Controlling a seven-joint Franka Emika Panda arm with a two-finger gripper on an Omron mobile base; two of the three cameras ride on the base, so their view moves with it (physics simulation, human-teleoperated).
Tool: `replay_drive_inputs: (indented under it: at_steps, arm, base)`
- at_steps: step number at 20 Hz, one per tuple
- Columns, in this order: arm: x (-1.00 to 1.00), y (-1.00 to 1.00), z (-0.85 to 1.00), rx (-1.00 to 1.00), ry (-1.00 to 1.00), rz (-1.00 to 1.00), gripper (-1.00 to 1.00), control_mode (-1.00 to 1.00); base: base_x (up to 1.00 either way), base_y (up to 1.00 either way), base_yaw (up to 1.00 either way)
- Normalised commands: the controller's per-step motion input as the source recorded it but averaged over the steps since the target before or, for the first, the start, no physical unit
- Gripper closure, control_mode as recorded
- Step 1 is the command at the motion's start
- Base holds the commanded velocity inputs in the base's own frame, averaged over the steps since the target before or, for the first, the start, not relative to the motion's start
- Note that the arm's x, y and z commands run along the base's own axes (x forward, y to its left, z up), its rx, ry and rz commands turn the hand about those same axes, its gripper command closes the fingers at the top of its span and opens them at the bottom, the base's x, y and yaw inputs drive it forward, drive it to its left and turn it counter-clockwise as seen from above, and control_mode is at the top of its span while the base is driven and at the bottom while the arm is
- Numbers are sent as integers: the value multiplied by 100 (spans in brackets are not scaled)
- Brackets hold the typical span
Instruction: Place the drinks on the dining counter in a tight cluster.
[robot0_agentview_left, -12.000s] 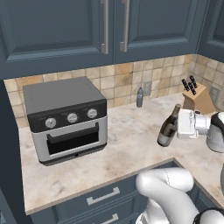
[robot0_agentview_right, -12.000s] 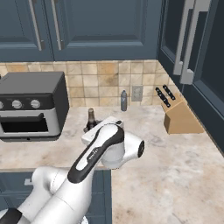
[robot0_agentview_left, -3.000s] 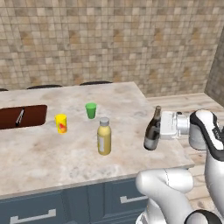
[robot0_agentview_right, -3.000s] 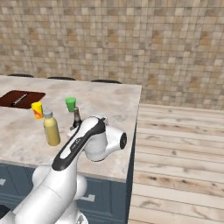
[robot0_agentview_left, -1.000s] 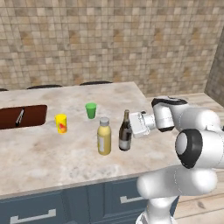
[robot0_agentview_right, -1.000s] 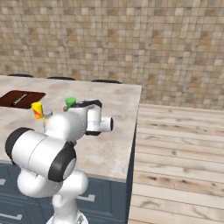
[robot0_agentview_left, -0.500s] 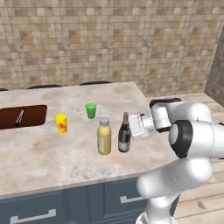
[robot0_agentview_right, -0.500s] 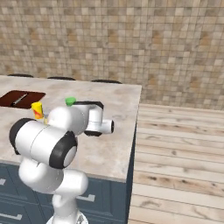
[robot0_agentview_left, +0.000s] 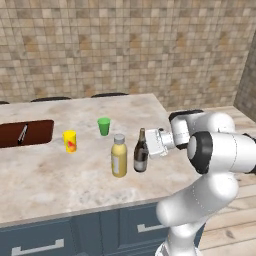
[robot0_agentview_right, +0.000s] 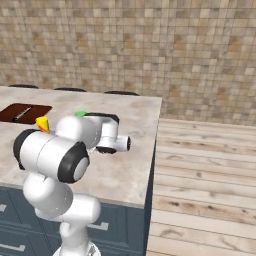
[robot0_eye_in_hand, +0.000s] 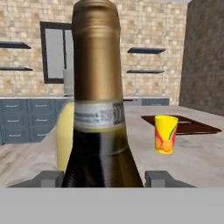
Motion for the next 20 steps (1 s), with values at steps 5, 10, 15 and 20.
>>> replay_drive_inputs:
  at_steps: [5, 10, 15, 20]
  arm:
    - [11, 4, -9, 0, -4, 0, 100, -100]
    - [5, 0, -20, 0, 0, 0, -100, -100]
    - [2, -5, -9, 0, 0, 0, -100, -100]
    - [-7, -14, 0, 3, 0, 0, -100, -100]
  base:
    - [0, 0, 0]
    - [0, 0, 0]
    - [0, 0, 0]
    - [0, 0, 0]
